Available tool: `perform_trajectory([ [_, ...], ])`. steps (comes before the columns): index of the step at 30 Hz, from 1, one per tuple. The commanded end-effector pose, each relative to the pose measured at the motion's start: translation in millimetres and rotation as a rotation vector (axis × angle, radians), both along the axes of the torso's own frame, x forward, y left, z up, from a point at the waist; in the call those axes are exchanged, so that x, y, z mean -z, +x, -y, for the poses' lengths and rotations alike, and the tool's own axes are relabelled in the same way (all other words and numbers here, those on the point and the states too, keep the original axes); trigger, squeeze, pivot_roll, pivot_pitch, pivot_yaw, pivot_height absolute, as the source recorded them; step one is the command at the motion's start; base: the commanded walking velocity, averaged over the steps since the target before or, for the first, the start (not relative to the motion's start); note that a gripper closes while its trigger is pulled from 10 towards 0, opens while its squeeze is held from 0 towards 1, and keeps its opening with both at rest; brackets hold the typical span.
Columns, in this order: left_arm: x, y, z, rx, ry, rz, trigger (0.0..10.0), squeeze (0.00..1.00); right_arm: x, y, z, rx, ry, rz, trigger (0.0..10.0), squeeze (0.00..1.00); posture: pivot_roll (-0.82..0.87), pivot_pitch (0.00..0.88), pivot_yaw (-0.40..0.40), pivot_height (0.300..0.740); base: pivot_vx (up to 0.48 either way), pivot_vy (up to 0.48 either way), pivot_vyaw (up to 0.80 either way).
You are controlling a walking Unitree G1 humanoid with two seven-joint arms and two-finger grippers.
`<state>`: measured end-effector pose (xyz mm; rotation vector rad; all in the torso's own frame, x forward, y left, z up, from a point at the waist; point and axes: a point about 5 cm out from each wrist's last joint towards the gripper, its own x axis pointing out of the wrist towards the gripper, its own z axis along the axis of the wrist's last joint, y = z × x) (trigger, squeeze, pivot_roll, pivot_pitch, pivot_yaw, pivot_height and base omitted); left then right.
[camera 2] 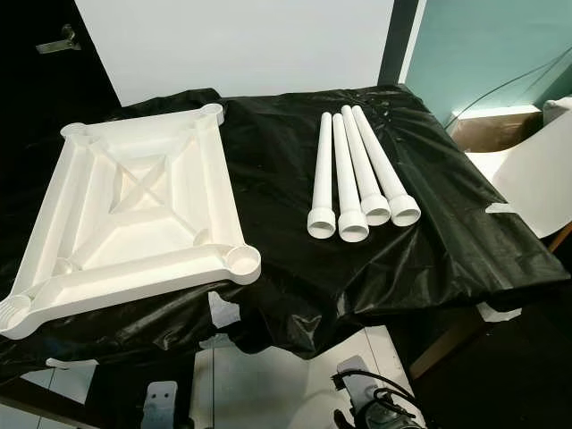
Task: Building children table
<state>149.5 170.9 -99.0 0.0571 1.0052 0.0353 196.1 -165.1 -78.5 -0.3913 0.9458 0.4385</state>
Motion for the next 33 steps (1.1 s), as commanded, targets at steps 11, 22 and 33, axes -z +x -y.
perform_trajectory([
  [11,7,-21.7,2.9,0.006,-0.053,-0.042,10.0,0.00,-3,3.3,4.7,0.024,0.029,0.016,10.0,0.00,0.15,0.000,-0.025,0.740,0.000,0.000,0.00],
  [22,3,-21.6,-10.6,0.053,-0.091,0.029,10.0,0.00,-14,19.6,-1.3,0.034,0.137,0.080,10.0,0.00,0.16,0.008,-0.033,0.740,0.000,0.000,0.00],
  [33,1,-30.3,-17.0,0.216,-0.173,0.051,10.0,0.00,-15,14.5,-7.7,-0.062,0.294,0.005,10.0,0.00,0.16,0.015,-0.035,0.740,0.000,0.000,0.00],
])
